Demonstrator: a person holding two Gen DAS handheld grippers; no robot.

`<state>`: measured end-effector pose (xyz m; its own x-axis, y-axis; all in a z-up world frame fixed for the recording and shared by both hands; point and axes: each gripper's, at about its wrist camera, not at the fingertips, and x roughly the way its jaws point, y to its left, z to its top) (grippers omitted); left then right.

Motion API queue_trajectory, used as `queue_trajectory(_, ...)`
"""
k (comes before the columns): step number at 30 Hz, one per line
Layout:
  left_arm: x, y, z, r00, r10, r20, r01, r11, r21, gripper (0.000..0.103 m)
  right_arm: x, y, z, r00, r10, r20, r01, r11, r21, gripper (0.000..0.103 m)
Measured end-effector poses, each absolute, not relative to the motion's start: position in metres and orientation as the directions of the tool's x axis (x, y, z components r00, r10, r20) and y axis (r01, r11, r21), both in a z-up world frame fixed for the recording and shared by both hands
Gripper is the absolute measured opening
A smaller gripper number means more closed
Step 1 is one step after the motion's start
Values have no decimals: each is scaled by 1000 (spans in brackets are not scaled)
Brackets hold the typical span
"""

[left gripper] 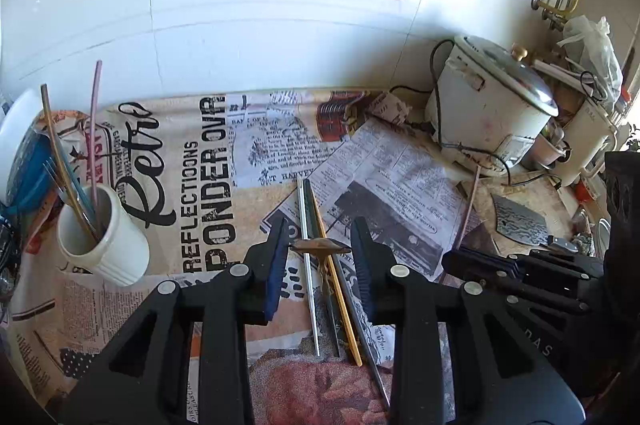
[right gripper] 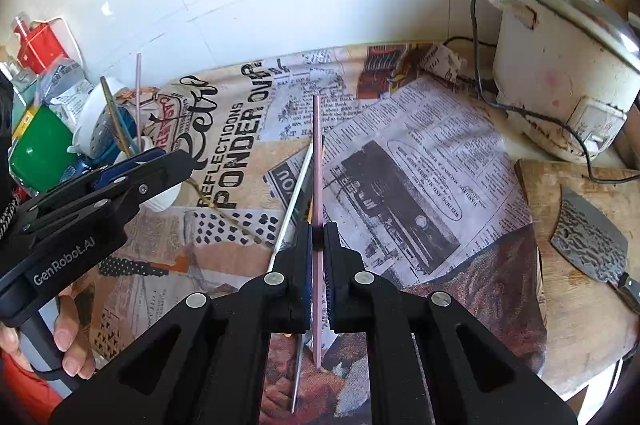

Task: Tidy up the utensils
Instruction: 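Lift the gold spoon and pink stick and carry them over the white cup, then lower the gold spoon and pink stick into the white cup and open both tools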

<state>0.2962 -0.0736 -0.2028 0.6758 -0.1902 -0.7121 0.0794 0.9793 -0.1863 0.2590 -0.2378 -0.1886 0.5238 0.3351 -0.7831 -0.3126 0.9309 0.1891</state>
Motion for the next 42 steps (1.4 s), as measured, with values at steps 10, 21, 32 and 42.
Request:
queue_trajectory(10, 286, -58, -181, 721, -185, -667, 71, 978, -195, 31, 247, -224, -164, 570, 350, -743, -341, 924, 173, 5)
queue_trajectory(21, 274, -19, -148, 778, -150, -611, 35, 980, -197, 31, 247, -191, -123, 624, 394, -675, -408, 901, 148, 5)
queue_trajectory(32, 256, 29, -115, 831, -69, -551, -33, 984, -173, 31, 248, -139, -85, 645, 478, -596, -498, 855, 146, 5)
queue_trajectory(42, 246, 75, -95, 865, -4, -502, -94, 981, -170, 30, 252, -87, -68, 630, 538, -561, -569, 811, 139, 5)
